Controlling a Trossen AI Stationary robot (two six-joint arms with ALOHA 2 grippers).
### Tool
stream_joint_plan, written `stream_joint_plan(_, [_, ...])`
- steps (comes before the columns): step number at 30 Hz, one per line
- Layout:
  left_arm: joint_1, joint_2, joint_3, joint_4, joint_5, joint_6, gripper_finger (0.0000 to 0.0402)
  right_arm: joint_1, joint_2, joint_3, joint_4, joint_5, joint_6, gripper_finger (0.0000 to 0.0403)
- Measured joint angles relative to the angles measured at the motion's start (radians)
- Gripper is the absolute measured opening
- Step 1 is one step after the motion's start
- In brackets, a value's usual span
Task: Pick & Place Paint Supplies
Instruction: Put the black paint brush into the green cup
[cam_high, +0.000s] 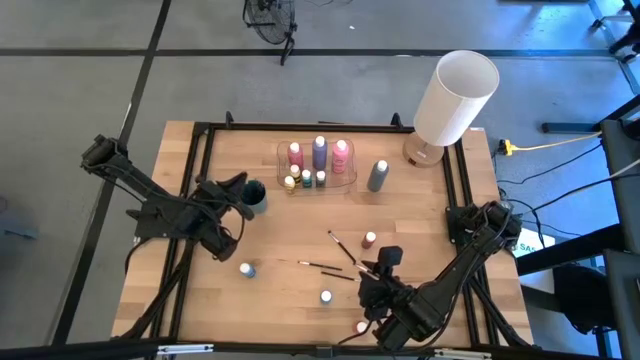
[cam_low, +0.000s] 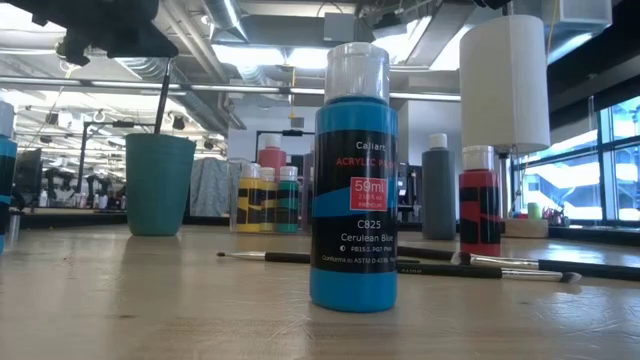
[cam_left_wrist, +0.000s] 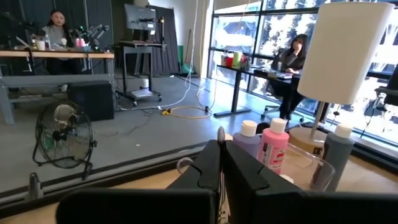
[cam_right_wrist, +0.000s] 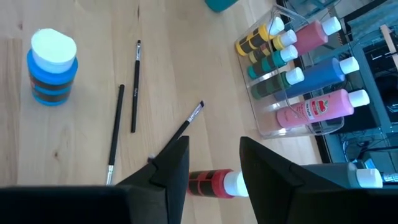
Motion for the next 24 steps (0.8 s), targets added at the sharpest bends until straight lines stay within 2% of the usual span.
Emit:
stream_joint_plan(3, [0.000, 0.000, 0.000, 0.074, 0.000, 0.068, 0.0003, 0.000, 0.000, 0.000, 0.010, -0.003, 0.000, 0.0144])
stream_joint_plan(8, [-0.030, 0.010, 0.000, 0.282, 0.008, 0.291, 0.0002, 0.001, 0.000, 0.000, 0.012, -0.011, 0.000, 0.0144])
stream_joint_plan(12, [-0.050, 0.016, 0.000, 0.497, 0.017, 0.541, 0.0002, 0.000, 0.000, 0.000, 0.012, -0.011, 0.000, 0.0144])
stream_joint_plan(15, [-0.059, 0.020, 0.000, 0.662, 0.035, 0.804, 0.0002, 0.000, 0.000, 0.000, 0.012, -0.011, 0.000, 0.0144])
stream_joint_plan(18, [-0.042, 0.019, 0.000, 0.873, 0.132, 1.070, 0.0002, 0.001, 0.000, 0.000, 0.012, -0.011, 0.000, 0.0144])
stream_joint_plan(22, [0.023, 0.019, -0.006, 1.249, 0.443, 1.463, 0.0002, 0.000, 0.000, 0.000, 0.012, -0.011, 0.000, 0.0144])
stream_joint_plan(24, [0.060, 0.019, -0.016, 1.432, 0.553, 1.595, 0.0002, 0.001, 0.000, 0.000, 0.013, -0.011, 0.000, 0.0144])
